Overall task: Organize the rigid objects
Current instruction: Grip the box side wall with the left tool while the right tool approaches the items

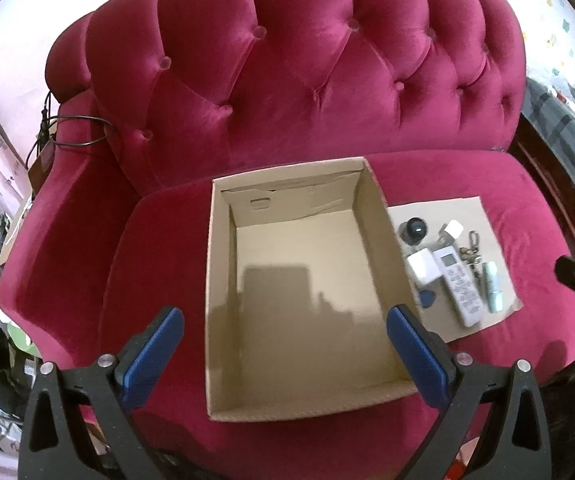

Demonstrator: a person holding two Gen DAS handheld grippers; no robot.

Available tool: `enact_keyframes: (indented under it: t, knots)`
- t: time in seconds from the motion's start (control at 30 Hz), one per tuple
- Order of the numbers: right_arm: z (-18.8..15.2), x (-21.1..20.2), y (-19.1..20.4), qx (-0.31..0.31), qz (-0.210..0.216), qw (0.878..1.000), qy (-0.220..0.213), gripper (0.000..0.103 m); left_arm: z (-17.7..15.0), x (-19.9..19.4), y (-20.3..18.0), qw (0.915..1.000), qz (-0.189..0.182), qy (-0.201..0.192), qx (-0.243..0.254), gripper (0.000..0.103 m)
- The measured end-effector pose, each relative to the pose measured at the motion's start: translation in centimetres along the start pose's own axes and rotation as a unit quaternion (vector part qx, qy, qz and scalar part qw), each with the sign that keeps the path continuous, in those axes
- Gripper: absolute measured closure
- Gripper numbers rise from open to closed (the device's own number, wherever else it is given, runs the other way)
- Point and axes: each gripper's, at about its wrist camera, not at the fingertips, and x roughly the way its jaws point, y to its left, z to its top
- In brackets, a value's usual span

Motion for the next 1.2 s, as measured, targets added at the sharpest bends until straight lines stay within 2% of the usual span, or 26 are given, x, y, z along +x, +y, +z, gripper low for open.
enact_keyframes:
  t: [0.47,0.7,1.03,1.13,1.2]
  knots:
    - [0.4,5.5,0.2,-0.008,-0.002,1.0,0.03,0.0,0.9,8.9,5.8,0.9989,0.001,0.04,-0.025,0.0]
    - [0.1,8.1,0.4,-0.013,-0.002,0.999,0.046,0.0,0.7,13.4,8.4,0.9961,-0.015,0.067,-0.056,0.0]
    - [-0.4,10.7,0.0,-0.013,-0.014,0.998,0.067,0.0,0.2,16.7,9.9,0.9924,-0.032,0.093,-0.073,0.0]
    - [-0.5,11.1,-0.1,-0.013,-0.014,0.998,0.067,0.0,0.1,16.8,10.3,0.992,-0.042,0.091,-0.077,0.007]
    - [-0.6,11.4,-0.3,-0.011,-0.015,0.998,0.066,0.0,0.0,16.9,10.2,0.9922,-0.039,0.092,-0.074,0.025]
